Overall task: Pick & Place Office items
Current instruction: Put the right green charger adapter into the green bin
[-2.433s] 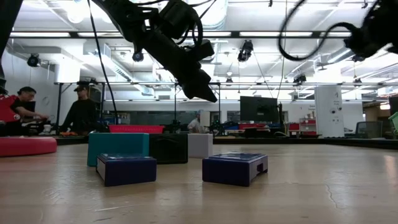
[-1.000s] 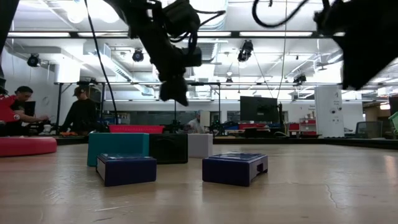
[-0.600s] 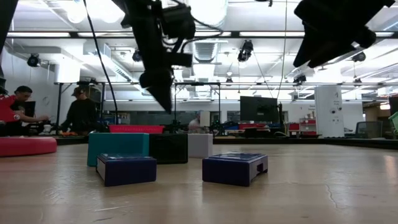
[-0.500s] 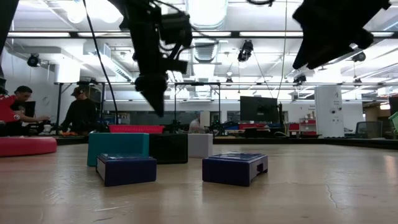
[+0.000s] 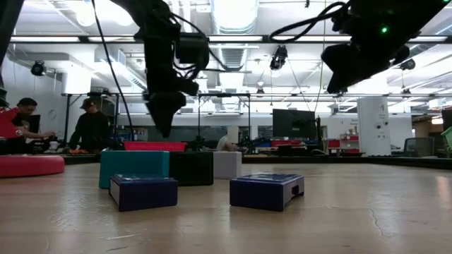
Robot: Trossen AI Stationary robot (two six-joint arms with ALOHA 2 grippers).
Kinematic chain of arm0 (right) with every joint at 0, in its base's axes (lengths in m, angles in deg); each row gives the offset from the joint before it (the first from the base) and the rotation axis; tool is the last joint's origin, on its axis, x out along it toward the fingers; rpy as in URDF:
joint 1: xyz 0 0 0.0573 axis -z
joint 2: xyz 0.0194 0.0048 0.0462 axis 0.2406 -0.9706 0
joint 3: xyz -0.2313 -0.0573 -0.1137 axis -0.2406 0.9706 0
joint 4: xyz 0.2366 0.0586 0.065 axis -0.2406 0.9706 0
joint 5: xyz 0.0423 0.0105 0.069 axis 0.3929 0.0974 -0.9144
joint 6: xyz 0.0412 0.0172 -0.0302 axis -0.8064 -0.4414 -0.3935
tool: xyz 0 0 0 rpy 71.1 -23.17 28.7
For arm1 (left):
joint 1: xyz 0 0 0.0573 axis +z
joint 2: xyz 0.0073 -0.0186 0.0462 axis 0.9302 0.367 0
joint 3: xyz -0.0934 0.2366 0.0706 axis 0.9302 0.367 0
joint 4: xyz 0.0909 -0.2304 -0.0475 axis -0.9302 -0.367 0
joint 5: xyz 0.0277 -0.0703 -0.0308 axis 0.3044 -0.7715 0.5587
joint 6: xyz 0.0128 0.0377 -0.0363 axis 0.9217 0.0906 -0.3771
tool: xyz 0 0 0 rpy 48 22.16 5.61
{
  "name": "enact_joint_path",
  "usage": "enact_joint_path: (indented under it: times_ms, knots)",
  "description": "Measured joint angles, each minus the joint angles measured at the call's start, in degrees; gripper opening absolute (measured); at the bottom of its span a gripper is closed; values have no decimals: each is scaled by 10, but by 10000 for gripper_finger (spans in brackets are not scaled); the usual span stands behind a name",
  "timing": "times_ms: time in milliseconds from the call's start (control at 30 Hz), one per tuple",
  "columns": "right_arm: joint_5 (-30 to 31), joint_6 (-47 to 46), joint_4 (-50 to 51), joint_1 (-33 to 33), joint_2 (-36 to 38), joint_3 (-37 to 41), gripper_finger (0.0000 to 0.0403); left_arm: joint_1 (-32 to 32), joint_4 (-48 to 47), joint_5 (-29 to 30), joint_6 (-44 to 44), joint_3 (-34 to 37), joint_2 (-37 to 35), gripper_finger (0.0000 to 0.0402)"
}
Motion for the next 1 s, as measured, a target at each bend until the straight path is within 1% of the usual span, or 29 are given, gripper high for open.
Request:
enact_joint_path:
  times_ms: [133, 200, 333, 467, 633, 800, 867, 1000]
  knots:
    - [0, 8, -2, 7, 0, 5, 224, 30, -42, -28, -145, -4, 0, 259]
    - [0, 10, -4, 6, 0, 7, 224, 40, -63, -42, -187, -2, 0, 259]
    - [0, 9, -8, 6, 0, 13, 224, 46, -77, -58, -197, 3, 0, 259]
    - [0, 9, -17, 6, 0, 24, 224, 41, -73, -104, -201, 7, 0, 259]
    - [0, 9, -22, 6, 0, 33, 224, 39, -56, -146, -245, 22, 0, 259]
    - [0, 10, -23, 6, 0, 33, 224, 40, -39, -147, -299, 60, -1, 259]
    - [0, 10, -23, 6, 0, 33, 224, 40, -14, -147, -313, 79, -1, 259]
    - [0, 13, -23, 6, 0, 33, 224, 41, 44, -156, -315, 110, -1, 259]
